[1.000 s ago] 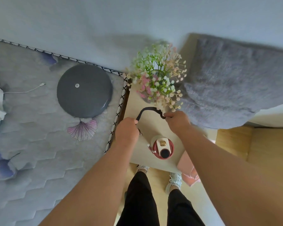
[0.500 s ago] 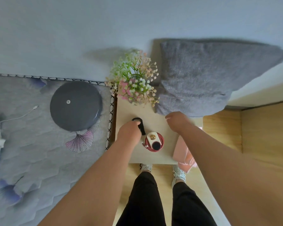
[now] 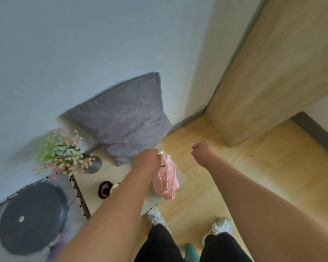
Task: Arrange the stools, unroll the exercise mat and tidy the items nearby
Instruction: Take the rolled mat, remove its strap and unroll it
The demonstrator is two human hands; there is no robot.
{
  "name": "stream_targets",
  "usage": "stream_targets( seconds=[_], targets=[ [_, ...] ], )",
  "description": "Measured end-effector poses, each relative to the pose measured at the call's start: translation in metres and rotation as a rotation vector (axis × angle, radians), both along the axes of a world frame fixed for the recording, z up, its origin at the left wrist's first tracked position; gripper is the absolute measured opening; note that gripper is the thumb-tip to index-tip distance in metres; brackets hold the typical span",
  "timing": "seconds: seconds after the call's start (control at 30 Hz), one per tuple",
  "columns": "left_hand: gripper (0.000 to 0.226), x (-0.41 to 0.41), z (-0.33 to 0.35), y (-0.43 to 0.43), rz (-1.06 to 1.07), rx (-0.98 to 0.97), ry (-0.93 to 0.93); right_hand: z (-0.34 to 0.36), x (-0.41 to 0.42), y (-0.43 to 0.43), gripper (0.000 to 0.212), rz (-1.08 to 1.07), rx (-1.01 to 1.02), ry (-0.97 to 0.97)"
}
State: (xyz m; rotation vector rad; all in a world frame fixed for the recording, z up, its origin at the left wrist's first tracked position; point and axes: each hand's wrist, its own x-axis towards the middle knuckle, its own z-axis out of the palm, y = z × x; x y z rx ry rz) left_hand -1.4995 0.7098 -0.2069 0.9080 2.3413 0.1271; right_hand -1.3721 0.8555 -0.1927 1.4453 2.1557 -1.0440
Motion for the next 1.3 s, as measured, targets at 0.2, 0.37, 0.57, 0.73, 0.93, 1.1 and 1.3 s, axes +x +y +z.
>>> stream_targets(
  seconds=[0.2, 0.37, 0.57, 0.73, 0.93, 1.1, 1.3],
  targets=[
    [0.034, 0.112, 0.038, 0.123, -0.246, 0.026, 0.017, 0.02, 0.137, 0.072, 0.041, -0.24, 0.038, 0.05],
    [0.047, 0.235, 0.056, 0.204, -0.438, 0.003, 0.0, 0.027, 0.271, 0.127, 0.044, -0.446, 0.06, 0.065],
    [0.054, 0.394, 0.063, 0.29, -0.751, -0.033, 0.098, 0.032, 0.452, 0.172, 0.044, -0.719, 0.071, 0.048],
    [0.056, 0.506, 0.064, 0.334, -1.005, -0.016, 0.091, 0.034, 0.566, 0.173, 0.043, -0.991, 0.061, 0.075],
    [0.055, 0.634, 0.061, 0.373, -1.323, -0.009, 0.097, 0.033, 0.683, 0.161, 0.042, -1.276, 0.067, 0.061],
    [0.057, 0.742, 0.058, 0.416, -1.579, 0.002, 0.143, 0.032, 0.776, 0.167, 0.042, -1.538, 0.085, 0.091],
    [0.059, 0.868, 0.066, 0.464, -1.879, 0.05, 0.17, 0.034, 0.858, 0.181, 0.042, -1.857, 0.119, 0.098]
  ],
)
